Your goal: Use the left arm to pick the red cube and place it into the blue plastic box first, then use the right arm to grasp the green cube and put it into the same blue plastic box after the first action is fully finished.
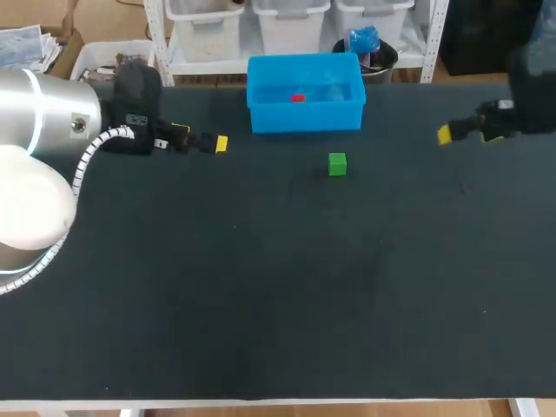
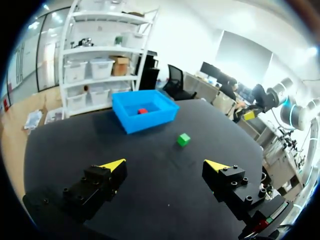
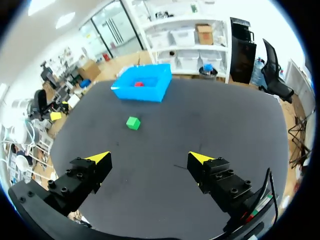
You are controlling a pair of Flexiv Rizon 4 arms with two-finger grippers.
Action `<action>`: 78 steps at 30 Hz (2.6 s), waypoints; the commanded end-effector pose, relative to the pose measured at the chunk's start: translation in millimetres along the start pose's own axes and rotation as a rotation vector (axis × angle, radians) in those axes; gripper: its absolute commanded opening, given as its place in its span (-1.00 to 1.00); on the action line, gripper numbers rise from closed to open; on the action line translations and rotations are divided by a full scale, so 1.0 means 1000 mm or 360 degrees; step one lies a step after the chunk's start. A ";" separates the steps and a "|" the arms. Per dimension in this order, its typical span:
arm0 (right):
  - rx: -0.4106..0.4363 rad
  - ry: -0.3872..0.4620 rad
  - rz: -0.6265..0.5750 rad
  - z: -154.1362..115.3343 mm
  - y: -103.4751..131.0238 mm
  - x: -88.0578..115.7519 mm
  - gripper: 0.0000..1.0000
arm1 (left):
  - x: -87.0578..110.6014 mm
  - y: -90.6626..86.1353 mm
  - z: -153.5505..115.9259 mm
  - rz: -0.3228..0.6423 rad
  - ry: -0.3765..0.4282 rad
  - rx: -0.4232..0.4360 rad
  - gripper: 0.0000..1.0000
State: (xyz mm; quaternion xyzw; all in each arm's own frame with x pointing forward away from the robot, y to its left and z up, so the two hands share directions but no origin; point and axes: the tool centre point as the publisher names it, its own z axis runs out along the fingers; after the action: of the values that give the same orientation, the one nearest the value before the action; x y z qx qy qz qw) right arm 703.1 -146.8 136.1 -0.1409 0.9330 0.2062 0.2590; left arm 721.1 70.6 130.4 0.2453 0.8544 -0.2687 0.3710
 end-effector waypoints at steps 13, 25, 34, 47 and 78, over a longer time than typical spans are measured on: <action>0.0343 0.0364 0.0167 0.053 0.033 -0.019 1.00 | 0.001 0.002 -0.001 0.0002 -0.0008 0.0009 1.00; 0.0343 0.0364 0.0167 0.053 0.033 -0.019 1.00 | 0.001 0.002 -0.001 0.0002 -0.0008 0.0009 1.00; 0.0390 0.0411 0.0192 0.065 0.036 -0.020 1.00 | 0.001 0.002 -0.001 0.0002 -0.0008 0.0009 1.00; 0.0540 0.0578 0.0237 0.111 0.067 -0.035 1.00 | 0.001 0.002 -0.001 0.0002 -0.0008 0.0009 1.00; 0.0654 0.0635 0.0330 0.140 0.092 -0.043 1.00 | 0.001 0.002 -0.001 0.0002 -0.0008 0.0009 1.00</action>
State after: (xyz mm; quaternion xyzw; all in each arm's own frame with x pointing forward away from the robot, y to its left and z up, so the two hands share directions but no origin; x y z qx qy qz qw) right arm 766.6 4.9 78.0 -0.0278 0.9972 0.0070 0.0692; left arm 720.7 70.3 131.4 0.2447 0.8556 -0.2670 0.3697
